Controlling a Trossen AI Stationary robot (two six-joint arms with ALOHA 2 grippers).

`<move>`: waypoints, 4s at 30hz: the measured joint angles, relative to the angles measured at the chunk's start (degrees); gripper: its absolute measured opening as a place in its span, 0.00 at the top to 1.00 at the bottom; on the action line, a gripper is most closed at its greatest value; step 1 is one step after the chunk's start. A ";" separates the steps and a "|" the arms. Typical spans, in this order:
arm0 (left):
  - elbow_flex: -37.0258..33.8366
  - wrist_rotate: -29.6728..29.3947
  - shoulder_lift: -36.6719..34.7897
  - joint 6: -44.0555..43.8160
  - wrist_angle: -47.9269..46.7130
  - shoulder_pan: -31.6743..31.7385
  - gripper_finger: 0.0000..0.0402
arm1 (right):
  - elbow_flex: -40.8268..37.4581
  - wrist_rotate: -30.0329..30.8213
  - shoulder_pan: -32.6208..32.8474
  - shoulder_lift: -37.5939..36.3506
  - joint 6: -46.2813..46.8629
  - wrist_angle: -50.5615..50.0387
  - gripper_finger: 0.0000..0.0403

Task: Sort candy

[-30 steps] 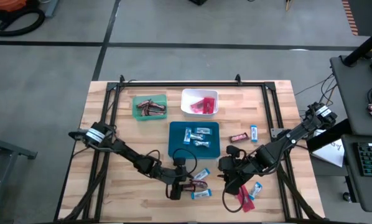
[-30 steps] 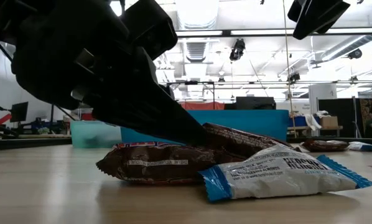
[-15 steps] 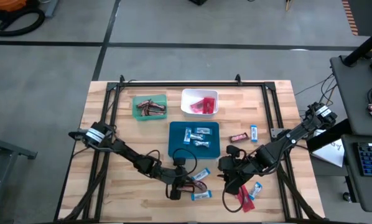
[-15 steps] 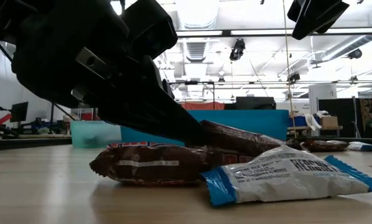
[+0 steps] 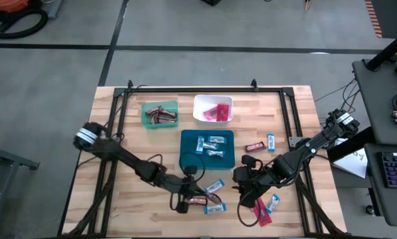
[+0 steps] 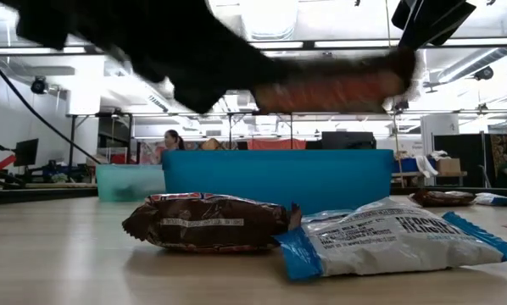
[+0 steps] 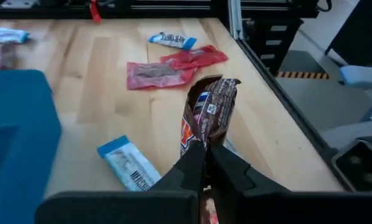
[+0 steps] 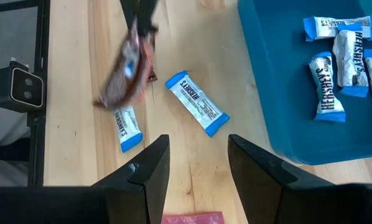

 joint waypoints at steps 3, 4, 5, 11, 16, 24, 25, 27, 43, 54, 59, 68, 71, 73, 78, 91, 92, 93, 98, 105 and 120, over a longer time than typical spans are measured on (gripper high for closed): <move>0.00 -0.02 -6.16 0.15 -8.75 0.02 1.00 | 0.00 0.04 0.00 0.00 -0.02 0.02 0.61; 0.00 -0.16 -8.50 0.15 -12.05 0.10 1.00 | 0.00 0.06 0.00 0.00 -0.04 0.04 0.61; 0.00 -1.05 -10.67 0.33 -15.42 0.15 1.00 | 0.00 0.23 0.00 0.00 -0.13 0.20 0.61; 0.00 -13.90 -23.98 0.51 -39.54 1.52 1.00 | 0.00 3.09 -0.01 0.00 -1.09 0.44 0.61; 0.00 -21.07 -34.14 -0.83 -55.55 6.13 1.00 | 0.00 4.53 -0.18 0.00 -1.46 0.44 0.61; -3.90 -22.51 -47.00 1.01 -64.87 24.60 1.00 | 0.01 11.67 -1.09 0.00 -2.30 0.44 0.61; -5.10 -22.18 -48.21 1.22 -64.39 28.00 1.00 | 0.01 12.30 -1.28 0.00 -2.64 0.42 0.61; -7.84 -19.82 -50.27 1.84 -62.73 35.29 1.00 | 0.02 13.29 -1.91 0.00 -3.90 0.45 0.61; -22.84 17.58 -41.07 9.13 -35.99 72.08 1.00 | 0.00 14.65 -11.18 0.00 -11.19 0.39 0.61; -19.90 17.55 -33.47 8.43 -32.99 72.04 0.95 | 0.00 14.45 -11.67 0.00 -11.32 0.36 0.61; -17.68 17.55 -31.71 8.28 -33.32 72.02 0.87 | -0.02 14.40 -11.67 0.00 -11.18 0.26 0.61; -13.60 17.53 -31.71 8.33 -38.09 72.02 0.73 | -0.04 11.39 -11.67 -0.20 -8.72 -0.64 0.61; -11.02 17.55 -32.38 8.80 -43.01 71.93 0.71 | -0.07 11.30 -11.67 -0.58 -6.53 -2.09 0.61; -9.60 17.53 -32.97 8.91 -45.82 71.58 0.71 | -0.04 11.23 -11.72 -1.04 -3.96 -4.38 0.61; -9.09 17.55 -35.79 8.49 -47.32 67.90 0.71 | 0.42 11.26 -13.52 -2.98 4.98 -13.45 0.62; -11.97 13.66 -42.24 4.39 -39.36 47.31 0.71 | 0.29 6.17 -25.70 -6.17 14.04 -32.38 0.62; -11.90 12.98 -42.49 4.38 -38.67 46.09 0.71 | 0.25 5.56 -27.00 -6.21 13.83 -33.25 0.61; -11.77 12.24 -42.78 4.41 -38.28 45.09 0.71 | 0.16 5.13 -28.22 -6.21 13.32 -34.02 0.60; -10.71 9.98 -43.26 4.41 -38.06 42.75 0.71 | -2.38 2.99 -34.12 -6.52 11.99 -35.13 0.53; -10.38 9.90 -43.33 5.15 -37.79 42.75 0.71 | -11.09 -1.34 -40.78 -8.49 11.67 -34.70 0.50; -10.45 9.88 -42.02 6.52 -36.59 42.77 0.71 | -26.93 -3.61 -42.86 -9.51 26.23 -26.25 0.50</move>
